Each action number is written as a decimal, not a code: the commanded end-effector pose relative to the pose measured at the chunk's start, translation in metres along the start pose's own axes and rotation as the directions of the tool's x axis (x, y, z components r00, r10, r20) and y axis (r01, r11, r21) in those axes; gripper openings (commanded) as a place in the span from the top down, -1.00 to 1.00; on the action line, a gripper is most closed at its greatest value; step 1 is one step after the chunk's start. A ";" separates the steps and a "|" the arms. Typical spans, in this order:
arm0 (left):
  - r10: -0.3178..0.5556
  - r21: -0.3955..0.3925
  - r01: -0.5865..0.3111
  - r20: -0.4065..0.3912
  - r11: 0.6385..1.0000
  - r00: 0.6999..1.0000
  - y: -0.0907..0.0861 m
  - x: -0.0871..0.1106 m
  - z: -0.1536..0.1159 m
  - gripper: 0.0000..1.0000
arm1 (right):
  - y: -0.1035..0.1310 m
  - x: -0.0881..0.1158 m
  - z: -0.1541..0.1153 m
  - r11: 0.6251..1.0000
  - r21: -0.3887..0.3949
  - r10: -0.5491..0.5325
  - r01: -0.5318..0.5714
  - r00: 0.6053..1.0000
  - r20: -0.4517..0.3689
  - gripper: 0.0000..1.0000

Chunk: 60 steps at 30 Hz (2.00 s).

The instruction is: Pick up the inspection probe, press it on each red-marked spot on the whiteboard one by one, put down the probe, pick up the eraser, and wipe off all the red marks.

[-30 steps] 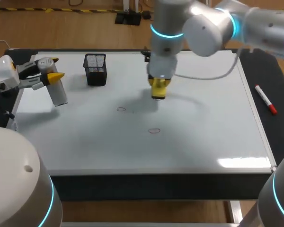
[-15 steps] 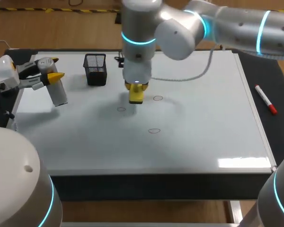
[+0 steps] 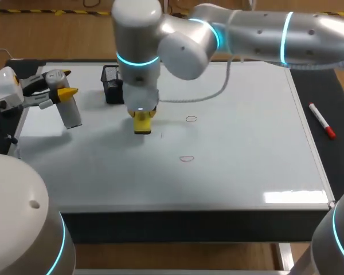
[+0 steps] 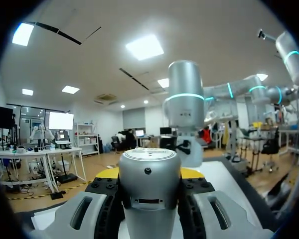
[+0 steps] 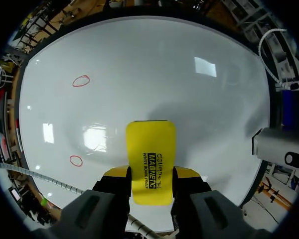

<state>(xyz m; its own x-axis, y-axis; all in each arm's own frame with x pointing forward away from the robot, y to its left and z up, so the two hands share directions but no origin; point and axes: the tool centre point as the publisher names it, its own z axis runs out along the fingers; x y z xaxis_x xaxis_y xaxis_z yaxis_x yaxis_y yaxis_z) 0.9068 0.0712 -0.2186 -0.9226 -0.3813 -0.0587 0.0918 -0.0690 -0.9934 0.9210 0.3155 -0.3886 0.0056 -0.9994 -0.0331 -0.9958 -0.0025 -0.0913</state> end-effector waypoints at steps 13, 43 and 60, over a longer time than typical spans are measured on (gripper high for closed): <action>0.000 0.001 0.000 -0.001 1.000 1.000 -0.001 0.000 0.000 1.00 | 0.021 -0.019 0.011 0.999 0.011 -0.030 0.030 0.999 -0.040 1.00; 0.000 0.001 0.000 -0.001 1.000 1.000 -0.001 0.000 0.000 1.00 | 0.026 -0.005 0.029 0.999 -0.004 -0.053 0.053 0.998 -0.047 1.00; 0.000 0.001 0.000 -0.001 1.000 1.000 -0.001 0.000 0.000 1.00 | 0.023 0.025 0.033 1.000 -0.002 -0.004 0.004 0.998 -0.070 1.00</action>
<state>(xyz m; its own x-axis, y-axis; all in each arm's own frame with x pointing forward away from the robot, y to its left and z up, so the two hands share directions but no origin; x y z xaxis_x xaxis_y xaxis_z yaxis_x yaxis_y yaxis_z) 0.9068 0.0712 -0.2186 -0.9226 -0.3813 -0.0587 0.0917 -0.0690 -0.9934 0.9015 0.2999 -0.4242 0.0004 -0.9991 0.0424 -0.9965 -0.0040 -0.0840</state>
